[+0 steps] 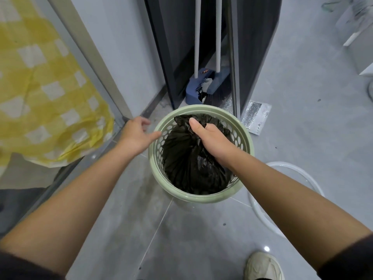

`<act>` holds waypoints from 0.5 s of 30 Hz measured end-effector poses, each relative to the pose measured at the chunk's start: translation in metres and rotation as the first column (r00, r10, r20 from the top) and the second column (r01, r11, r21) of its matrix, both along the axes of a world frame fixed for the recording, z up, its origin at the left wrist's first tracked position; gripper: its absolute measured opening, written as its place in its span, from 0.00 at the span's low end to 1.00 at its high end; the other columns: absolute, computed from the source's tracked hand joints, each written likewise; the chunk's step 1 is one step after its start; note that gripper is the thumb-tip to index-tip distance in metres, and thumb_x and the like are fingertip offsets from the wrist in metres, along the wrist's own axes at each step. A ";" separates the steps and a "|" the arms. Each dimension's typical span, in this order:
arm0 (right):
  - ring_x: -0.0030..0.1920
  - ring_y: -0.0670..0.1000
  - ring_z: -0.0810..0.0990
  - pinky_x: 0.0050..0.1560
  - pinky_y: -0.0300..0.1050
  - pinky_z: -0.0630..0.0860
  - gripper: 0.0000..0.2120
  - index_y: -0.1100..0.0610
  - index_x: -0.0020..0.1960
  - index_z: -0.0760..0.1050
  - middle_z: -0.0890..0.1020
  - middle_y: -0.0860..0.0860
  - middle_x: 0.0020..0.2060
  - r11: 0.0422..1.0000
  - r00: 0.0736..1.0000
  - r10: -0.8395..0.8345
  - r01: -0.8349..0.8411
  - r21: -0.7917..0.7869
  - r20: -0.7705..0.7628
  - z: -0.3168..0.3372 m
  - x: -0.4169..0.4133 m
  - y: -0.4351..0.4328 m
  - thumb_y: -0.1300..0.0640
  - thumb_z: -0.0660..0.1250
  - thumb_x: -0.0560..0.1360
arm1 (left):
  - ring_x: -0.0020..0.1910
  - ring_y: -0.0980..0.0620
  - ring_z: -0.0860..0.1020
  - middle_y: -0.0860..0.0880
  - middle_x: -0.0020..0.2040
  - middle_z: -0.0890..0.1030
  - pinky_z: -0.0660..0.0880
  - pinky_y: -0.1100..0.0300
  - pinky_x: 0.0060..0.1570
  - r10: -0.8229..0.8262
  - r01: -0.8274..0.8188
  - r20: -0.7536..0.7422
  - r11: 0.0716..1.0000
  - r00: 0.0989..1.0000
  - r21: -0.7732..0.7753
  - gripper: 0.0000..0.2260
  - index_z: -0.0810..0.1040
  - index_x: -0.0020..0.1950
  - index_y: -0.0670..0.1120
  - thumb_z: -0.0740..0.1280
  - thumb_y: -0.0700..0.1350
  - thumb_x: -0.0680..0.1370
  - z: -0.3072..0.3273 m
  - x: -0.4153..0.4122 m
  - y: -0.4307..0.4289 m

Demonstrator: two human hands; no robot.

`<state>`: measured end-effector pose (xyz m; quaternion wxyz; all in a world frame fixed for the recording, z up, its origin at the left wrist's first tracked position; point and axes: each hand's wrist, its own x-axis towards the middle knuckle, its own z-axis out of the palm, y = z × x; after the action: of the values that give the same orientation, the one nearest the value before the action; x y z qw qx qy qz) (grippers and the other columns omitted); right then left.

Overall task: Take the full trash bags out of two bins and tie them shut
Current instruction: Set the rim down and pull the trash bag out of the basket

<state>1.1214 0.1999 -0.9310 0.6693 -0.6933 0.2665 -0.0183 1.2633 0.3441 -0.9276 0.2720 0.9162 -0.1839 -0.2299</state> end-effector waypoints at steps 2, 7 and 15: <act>0.47 0.57 0.83 0.58 0.52 0.75 0.32 0.65 0.47 0.79 0.83 0.63 0.46 0.998 0.999 -0.020 0.017 -0.061 -0.049 0.005 0.003 0.003 0.34 0.58 0.75 | 0.52 0.45 0.77 0.42 0.63 0.74 0.78 0.52 0.49 0.065 -0.059 -0.190 0.997 0.980 0.041 0.22 0.69 0.67 0.43 0.67 0.50 0.77 -0.005 -0.007 0.013; 0.37 0.56 0.75 0.47 0.51 0.70 0.28 0.56 0.41 0.73 0.74 0.56 0.36 0.983 0.996 -0.073 0.064 -0.170 -0.045 0.029 0.008 0.010 0.30 0.56 0.72 | 0.36 0.47 0.79 0.43 0.41 0.80 0.81 0.55 0.35 0.100 -0.163 -0.558 0.985 0.824 -0.064 0.02 0.69 0.49 0.43 0.62 0.39 0.80 -0.012 -0.018 0.029; 0.38 0.52 0.74 0.45 0.48 0.69 0.22 0.55 0.41 0.69 0.71 0.55 0.36 0.947 0.970 -0.236 0.241 -0.213 0.048 0.083 0.008 -0.001 0.36 0.57 0.76 | 0.33 0.47 0.77 0.44 0.38 0.77 0.79 0.57 0.25 0.101 -0.206 -0.568 0.970 0.817 -0.125 0.08 0.67 0.43 0.44 0.61 0.38 0.81 -0.019 -0.018 0.032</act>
<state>1.1295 0.1986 -0.8478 0.5854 -0.7245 0.3377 -0.1355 1.2454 0.3763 -0.9461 0.4133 0.7923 -0.0418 -0.4468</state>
